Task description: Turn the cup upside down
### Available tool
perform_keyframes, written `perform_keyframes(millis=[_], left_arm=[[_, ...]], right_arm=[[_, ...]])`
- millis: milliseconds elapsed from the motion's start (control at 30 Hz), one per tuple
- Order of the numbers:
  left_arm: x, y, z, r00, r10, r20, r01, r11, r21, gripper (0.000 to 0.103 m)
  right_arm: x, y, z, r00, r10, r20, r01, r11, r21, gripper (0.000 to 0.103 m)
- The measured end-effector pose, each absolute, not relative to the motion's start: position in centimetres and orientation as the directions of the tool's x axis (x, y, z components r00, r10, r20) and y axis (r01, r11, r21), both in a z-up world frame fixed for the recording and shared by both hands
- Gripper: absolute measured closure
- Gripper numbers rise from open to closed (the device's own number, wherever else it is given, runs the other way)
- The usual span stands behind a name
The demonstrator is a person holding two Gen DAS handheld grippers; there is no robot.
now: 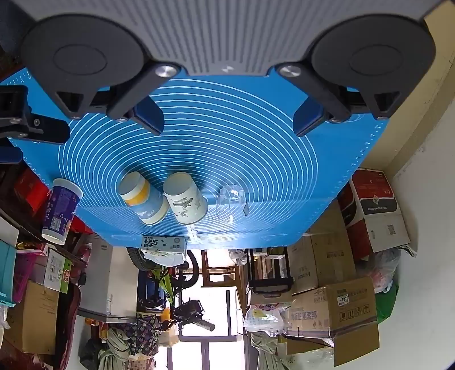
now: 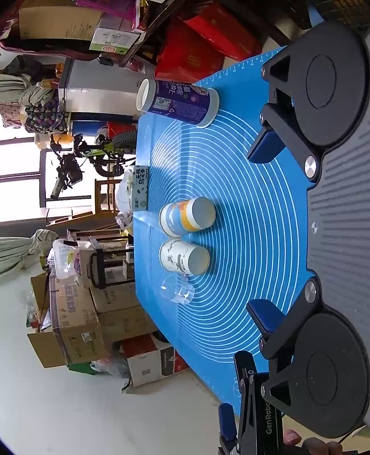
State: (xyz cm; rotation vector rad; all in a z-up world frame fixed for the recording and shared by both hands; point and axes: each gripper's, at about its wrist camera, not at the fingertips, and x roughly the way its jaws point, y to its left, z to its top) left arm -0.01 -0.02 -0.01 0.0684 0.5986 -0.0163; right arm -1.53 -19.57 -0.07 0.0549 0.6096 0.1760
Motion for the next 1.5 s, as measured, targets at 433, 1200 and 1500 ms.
perform_keyframes(millis=[433, 1200, 1500], left_arm=[[0.33, -0.49, -0.46, 0.823, 0.022, -0.568, 0.016, 0.998, 0.062, 0.007], [0.43, -0.25, -0.29, 0.817, 0.020, -0.577, 0.022, 0.998, 0.066, 0.007], [0.36, -0.27, -0.19, 0.817, 0.015, -0.576, 0.029, 0.997, 0.067, 0.007]], right_arm=[[-1.50, -19.41, 0.07, 0.804, 0.175, -0.568, -0.151, 0.984, 0.090, 0.000], [-1.86, -19.67, 0.36, 0.808, 0.177, -0.561, -0.156, 0.984, 0.086, 0.000], [-1.83, -19.63, 0.33, 0.808, 0.176, -0.563, -0.156, 0.984, 0.084, 0.000]])
